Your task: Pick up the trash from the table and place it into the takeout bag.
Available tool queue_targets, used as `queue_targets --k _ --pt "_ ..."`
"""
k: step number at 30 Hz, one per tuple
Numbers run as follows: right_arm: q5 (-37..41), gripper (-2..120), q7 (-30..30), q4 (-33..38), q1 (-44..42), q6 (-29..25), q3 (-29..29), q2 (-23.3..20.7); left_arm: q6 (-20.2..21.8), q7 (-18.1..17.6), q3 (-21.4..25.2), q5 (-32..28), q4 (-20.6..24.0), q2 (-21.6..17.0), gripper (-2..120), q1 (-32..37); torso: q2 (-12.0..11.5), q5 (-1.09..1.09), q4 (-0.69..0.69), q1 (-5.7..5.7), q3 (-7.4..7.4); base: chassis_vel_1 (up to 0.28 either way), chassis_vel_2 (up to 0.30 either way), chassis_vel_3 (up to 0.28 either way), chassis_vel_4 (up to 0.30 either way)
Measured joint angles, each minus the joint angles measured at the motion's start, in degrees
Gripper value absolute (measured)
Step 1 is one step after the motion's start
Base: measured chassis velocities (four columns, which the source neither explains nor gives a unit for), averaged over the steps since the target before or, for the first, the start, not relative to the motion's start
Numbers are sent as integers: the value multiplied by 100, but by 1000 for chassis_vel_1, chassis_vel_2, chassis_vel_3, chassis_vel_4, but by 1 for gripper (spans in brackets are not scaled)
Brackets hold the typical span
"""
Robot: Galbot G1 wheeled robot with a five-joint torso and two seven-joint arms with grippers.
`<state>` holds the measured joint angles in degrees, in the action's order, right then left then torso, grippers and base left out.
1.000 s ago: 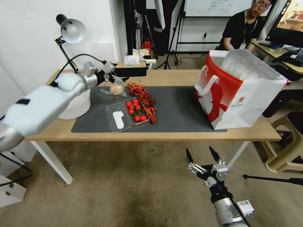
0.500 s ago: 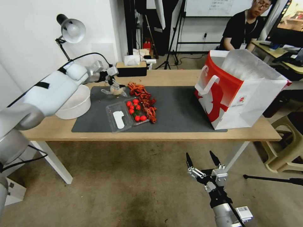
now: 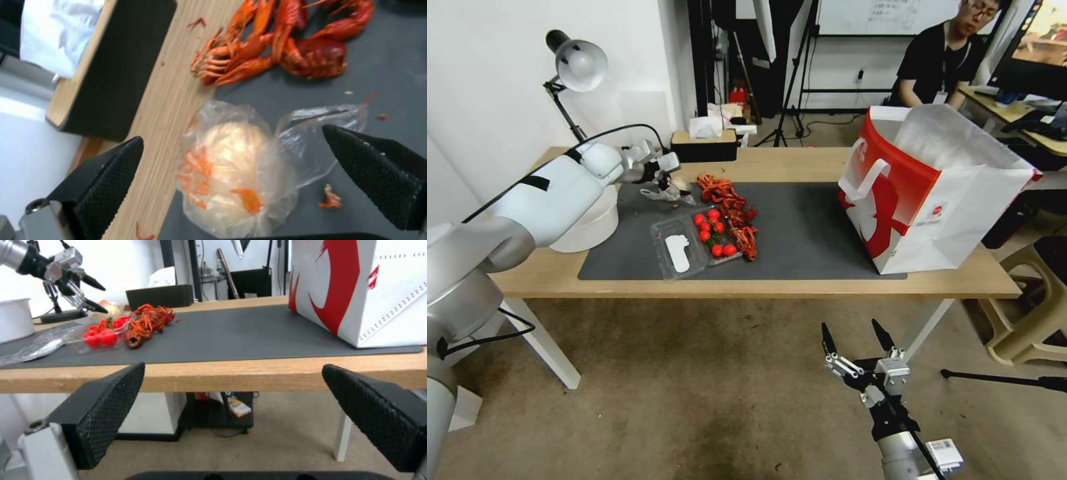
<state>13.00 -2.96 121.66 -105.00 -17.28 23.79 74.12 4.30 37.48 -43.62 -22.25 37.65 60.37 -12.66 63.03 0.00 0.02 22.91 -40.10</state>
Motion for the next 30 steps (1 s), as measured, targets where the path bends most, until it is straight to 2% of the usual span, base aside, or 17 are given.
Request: queue_targets --k 4,9,13,15,17,18,20,21,23,25,27,28,30 --pt "-11 100 1 0 -5 0 -6 2 69 -55 65 -27 -335 160 100 0 0 1 -2 0 0 0 0 0 0" --pt "-15 100 1 11 -24 -1 -5 -11 118 54 172 -42 -609 271 99 1 0 0 -2 1 0 0 0 0 0" --pt "-15 100 1 12 -28 -2 -4 -23 146 90 199 -65 -629 279 89 19 0 2 -1 0 0 0 0 0 0" --pt "-15 100 1 13 -29 -2 -3 -32 177 101 206 -81 -630 281 78 37 0 1 -1 0 0 0 0 0 0" --pt "-15 100 1 13 -29 -2 -3 -34 184 102 206 -88 -631 281 78 41 0 0 -2 0 0 0 0 0 0" --pt "-15 100 1 13 -29 -3 -3 -39 201 98 197 -128 -637 281 68 51 0 -1 -2 0 0 0 0 0 0" --pt "-15 100 1 13 -27 -3 -8 -44 270 -34 146 -331 -687 293 59 64 0 1 -1 0 0 0 0 0 0" --pt "-15 100 1 13 -27 -3 -8 -44 270 -34 146 -331 -687 293 59 64 0 1 -1 0 0 0 0 0 0" --pt "-15 100 2 13 -26 -4 -17 -41 327 -102 138 -463 -760 326 50 74 0 0 -1 0 0 0 0 0 0" --pt "-15 100 2 13 -26 -4 -19 -40 331 -105 135 -473 -764 327 48 76 0 0 -2 1 0 0 0 0 0" --pt "-16 100 2 10 -26 -6 -25 -40 346 -114 102 -496 -762 321 35 94 0 2 -2 0 0 0 0 0 0" --pt "-16 100 2 10 -26 -6 -25 -40 346 -114 102 -496 -762 321 35 94 0 2 -2 0 0 0 0 0 0" --pt "-18 100 3 0 -23 -7 -32 -40 367 -149 38 -505 -703 286 21 141 0 2 -2 0 1 0 0 0 0"
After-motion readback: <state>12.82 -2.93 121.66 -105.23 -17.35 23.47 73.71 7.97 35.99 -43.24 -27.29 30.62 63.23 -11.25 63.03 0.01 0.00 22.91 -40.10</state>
